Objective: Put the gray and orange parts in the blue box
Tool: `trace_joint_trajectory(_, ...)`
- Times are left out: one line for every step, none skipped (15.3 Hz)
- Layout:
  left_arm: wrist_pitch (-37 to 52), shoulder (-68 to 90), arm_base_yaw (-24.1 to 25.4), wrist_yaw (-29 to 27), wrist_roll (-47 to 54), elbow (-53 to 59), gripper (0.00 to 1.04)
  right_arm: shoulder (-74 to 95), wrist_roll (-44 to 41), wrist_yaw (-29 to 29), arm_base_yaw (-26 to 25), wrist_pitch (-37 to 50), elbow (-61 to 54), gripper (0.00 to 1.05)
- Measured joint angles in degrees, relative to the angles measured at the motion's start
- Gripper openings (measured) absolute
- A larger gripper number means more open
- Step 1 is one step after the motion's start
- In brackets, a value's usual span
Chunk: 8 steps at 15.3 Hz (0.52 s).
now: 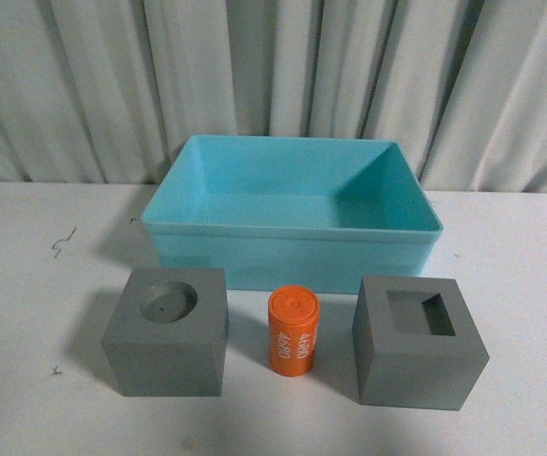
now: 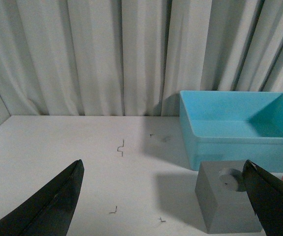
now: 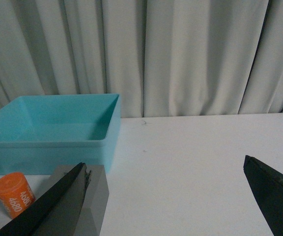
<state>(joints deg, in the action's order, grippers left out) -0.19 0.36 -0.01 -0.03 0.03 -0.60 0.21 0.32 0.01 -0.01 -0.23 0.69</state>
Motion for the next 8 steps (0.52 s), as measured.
trace_joint_trajectory(0.00,0.00,0.00,0.00,0.00,0.00,0.98,0.00,0.00,0.00,0.00,0.00,0.00,0.98)
trace_joint_trajectory(0.00,0.00,0.00,0.00,0.00,0.00,0.98,1.44,1.46,2.82,0.87,-5.95,1.64,0.98)
trace_joint_trajectory(0.07,0.00,0.00,0.09,0.00,0.00,0.98,18.29,5.31,6.88,-1.95,-14.40,9.09,0.98)
trace_joint_trajectory(-0.02,0.00,0.00,-0.02,0.00,0.00,0.98,26.40,5.46,3.93,-6.27,-9.66,11.45,0.98)
trace_joint_trajectory(-0.04,0.00,0.00,0.00,0.00,0.00,0.98,27.65,5.35,3.28,-6.86,-8.81,11.82,0.98)
trace_joint_trajectory(-0.04,0.00,0.00,-0.02,0.00,0.00,0.98,31.10,4.59,1.29,-7.96,-6.23,13.09,0.98)
trace_joint_trajectory(-0.02,0.00,0.00,0.00,0.00,0.00,0.98,37.18,2.80,-1.36,-8.39,-1.31,15.28,0.98)
trace_joint_trajectory(-0.02,0.00,0.00,0.02,0.00,0.00,0.98,44.17,0.83,-4.44,-7.58,3.54,17.88,0.98)
